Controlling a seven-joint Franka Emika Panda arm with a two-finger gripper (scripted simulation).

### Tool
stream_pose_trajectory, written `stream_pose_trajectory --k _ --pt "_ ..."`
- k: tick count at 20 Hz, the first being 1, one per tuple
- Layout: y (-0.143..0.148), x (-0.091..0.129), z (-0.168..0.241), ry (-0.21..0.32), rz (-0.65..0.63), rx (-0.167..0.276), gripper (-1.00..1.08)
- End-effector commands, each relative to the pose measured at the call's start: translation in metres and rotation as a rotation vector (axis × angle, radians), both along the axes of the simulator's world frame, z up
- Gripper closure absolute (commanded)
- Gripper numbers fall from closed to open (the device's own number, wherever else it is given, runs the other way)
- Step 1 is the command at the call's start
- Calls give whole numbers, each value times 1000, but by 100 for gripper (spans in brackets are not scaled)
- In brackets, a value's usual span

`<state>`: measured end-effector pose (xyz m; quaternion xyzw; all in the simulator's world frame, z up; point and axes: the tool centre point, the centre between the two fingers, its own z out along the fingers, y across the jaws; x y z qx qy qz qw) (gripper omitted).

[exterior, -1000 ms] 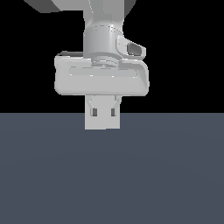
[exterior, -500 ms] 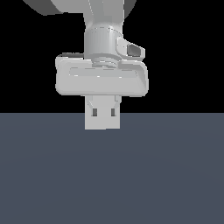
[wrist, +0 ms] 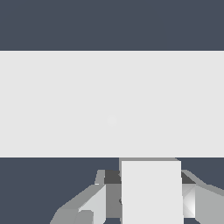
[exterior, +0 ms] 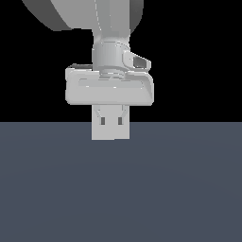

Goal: Plug the charger into the wall socket.

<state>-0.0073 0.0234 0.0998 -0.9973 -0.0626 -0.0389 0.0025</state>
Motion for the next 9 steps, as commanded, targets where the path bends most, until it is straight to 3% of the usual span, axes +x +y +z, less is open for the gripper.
stream_pose_trajectory --k 1,9 --pt "1 8 0 0 0 0 108" --pt "2 14 0 0 0 0 108"
